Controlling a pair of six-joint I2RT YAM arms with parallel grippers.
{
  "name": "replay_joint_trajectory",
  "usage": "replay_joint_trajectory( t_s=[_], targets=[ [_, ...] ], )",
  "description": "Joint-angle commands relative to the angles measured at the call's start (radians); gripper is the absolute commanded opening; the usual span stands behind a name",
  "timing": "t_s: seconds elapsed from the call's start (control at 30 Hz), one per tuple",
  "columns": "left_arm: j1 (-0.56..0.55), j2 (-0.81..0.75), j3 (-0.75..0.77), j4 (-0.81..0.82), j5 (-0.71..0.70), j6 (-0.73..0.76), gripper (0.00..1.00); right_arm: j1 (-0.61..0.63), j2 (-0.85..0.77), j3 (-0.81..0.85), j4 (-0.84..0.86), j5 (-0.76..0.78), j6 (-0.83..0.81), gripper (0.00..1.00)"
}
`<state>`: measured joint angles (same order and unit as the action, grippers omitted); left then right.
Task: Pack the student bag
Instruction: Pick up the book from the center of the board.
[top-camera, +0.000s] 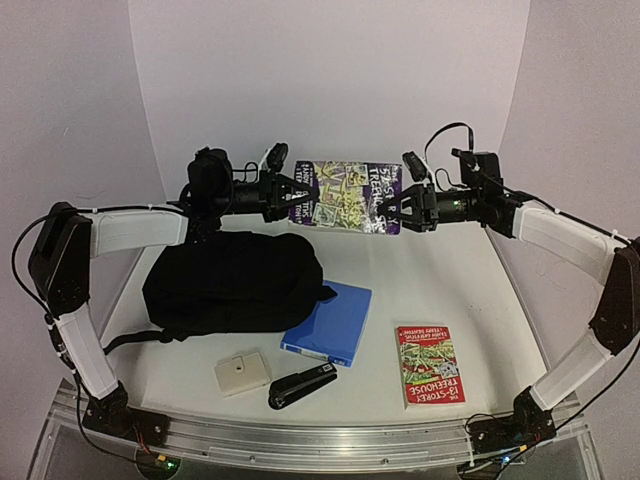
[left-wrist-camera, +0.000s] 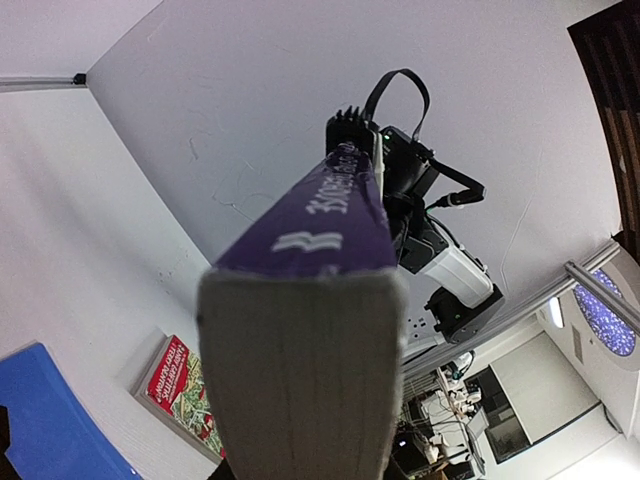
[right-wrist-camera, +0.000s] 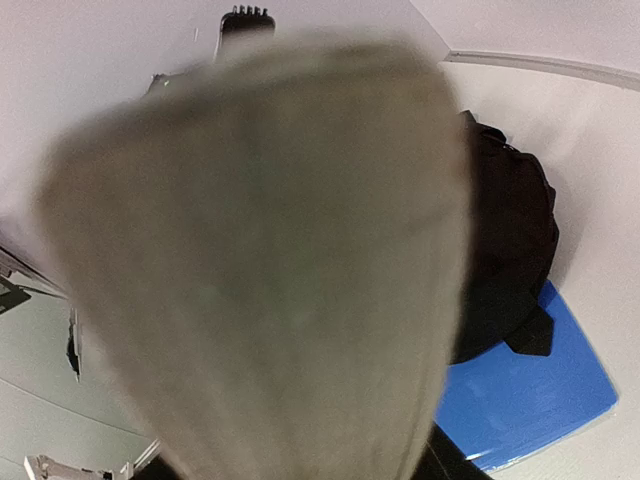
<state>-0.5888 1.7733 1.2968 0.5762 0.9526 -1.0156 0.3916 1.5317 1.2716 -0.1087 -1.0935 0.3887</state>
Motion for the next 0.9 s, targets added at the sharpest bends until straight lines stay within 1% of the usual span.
replay_joint_trajectory(
  t_s=[0.0,0.13,0.17,0.23,0.3,0.33,0.37,0.4,0.43,0.47,0.5,0.53,0.6,0.67,0.8,0.87],
  targets=[
    [-0.002,-0.013,0.033,0.081,0.044,-0.001,0.00,0.003,0.029,0.029,0.082,-0.024,0.064,0.47],
    [-0.003,-0.001,0.067,0.015,0.070,0.030,0.00,0.009,0.034,0.004,0.124,-0.054,0.109,0.36],
    [-0.003,0.004,0.073,0.005,0.077,0.032,0.00,0.009,0.034,0.001,0.133,-0.060,0.115,0.32],
    [-0.003,0.011,0.086,-0.037,0.080,0.051,0.00,0.010,0.033,0.003,0.141,-0.069,0.127,0.22],
    [-0.003,0.008,0.098,-0.104,0.067,0.092,0.05,0.010,0.032,0.005,0.144,-0.073,0.136,0.08],
    [-0.002,0.003,0.105,-0.158,0.055,0.125,0.10,0.010,0.032,0.004,0.145,-0.073,0.141,0.02],
    [-0.002,-0.006,0.110,-0.203,0.040,0.156,0.17,0.010,0.034,0.004,0.145,-0.071,0.147,0.00],
    [-0.001,-0.019,0.116,-0.249,0.020,0.189,0.31,0.009,0.035,0.005,0.146,-0.068,0.150,0.00],
    [-0.001,-0.033,0.127,-0.339,-0.027,0.245,0.43,0.008,0.036,0.006,0.146,-0.061,0.153,0.00],
    [-0.002,-0.046,0.142,-0.441,-0.086,0.308,0.53,0.006,0.036,0.006,0.146,-0.050,0.155,0.00],
    [-0.002,-0.056,0.162,-0.548,-0.154,0.368,0.61,0.001,0.036,0.006,0.146,-0.039,0.156,0.00],
    [-0.002,-0.061,0.185,-0.651,-0.230,0.423,0.65,-0.007,0.037,0.007,0.145,-0.029,0.159,0.00],
    [-0.001,-0.063,0.213,-0.834,-0.403,0.526,0.69,-0.034,0.039,0.005,0.147,-0.008,0.170,0.00],
    [-0.004,-0.054,0.223,-0.958,-0.535,0.594,0.71,-0.067,0.038,-0.003,0.146,0.010,0.181,0.00],
    [-0.021,-0.006,0.227,-1.092,-0.717,0.686,0.72,-0.130,0.029,-0.036,0.147,0.046,0.199,0.00],
    [-0.044,0.045,0.261,-1.155,-0.795,0.727,0.71,-0.148,0.029,-0.054,0.147,0.059,0.203,0.00]
  ],
)
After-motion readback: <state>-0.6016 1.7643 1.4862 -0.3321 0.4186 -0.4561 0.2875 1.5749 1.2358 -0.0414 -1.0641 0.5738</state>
